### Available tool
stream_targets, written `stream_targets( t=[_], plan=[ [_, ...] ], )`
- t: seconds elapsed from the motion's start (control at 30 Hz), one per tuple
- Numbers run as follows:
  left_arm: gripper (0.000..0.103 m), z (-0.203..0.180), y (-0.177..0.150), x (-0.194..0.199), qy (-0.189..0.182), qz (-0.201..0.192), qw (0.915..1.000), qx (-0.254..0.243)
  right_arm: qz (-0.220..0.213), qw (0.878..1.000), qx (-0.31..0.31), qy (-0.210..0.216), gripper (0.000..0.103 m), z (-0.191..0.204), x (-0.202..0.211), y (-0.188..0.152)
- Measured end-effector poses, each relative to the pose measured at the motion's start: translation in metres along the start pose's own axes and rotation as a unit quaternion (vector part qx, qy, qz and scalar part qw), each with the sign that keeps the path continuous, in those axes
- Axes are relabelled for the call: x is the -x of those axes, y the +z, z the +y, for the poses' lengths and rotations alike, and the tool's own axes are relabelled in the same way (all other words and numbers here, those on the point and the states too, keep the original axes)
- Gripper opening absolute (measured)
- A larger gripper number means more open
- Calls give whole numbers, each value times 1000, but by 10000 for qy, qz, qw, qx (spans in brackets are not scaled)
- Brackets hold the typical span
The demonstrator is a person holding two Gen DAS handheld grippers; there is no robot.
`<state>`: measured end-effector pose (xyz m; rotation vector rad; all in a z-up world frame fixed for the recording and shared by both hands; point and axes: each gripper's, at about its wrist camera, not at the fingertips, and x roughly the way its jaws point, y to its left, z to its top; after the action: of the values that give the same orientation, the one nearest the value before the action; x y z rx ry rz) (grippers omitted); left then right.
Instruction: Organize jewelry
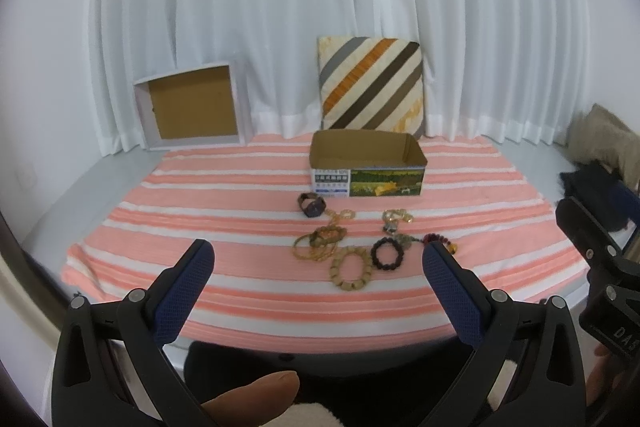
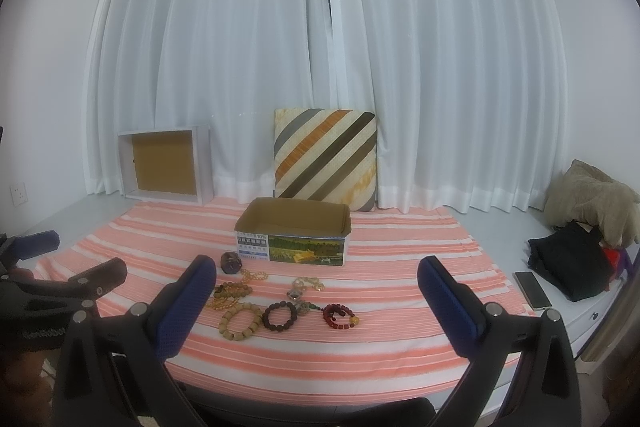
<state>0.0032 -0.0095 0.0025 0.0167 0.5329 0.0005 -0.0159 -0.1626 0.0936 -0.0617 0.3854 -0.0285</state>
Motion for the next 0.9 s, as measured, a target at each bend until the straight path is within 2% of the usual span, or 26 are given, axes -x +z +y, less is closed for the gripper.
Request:
stream_targets(
  t=[0.53,0.7,0.9],
  plan=[
    [103,1,-2,-5,-216,156,9996,12,4,10000,-23,-46,103,-4,-6,-4],
    [103,7,-1,-8,-114,150,9997,150,-6,9999,-95,-82,103,-8,-10,-4],
    [103,8,-1,-22,-265,249,9993,81,-48,9997,-154,-187,103,-17,-18,-4]
  ],
)
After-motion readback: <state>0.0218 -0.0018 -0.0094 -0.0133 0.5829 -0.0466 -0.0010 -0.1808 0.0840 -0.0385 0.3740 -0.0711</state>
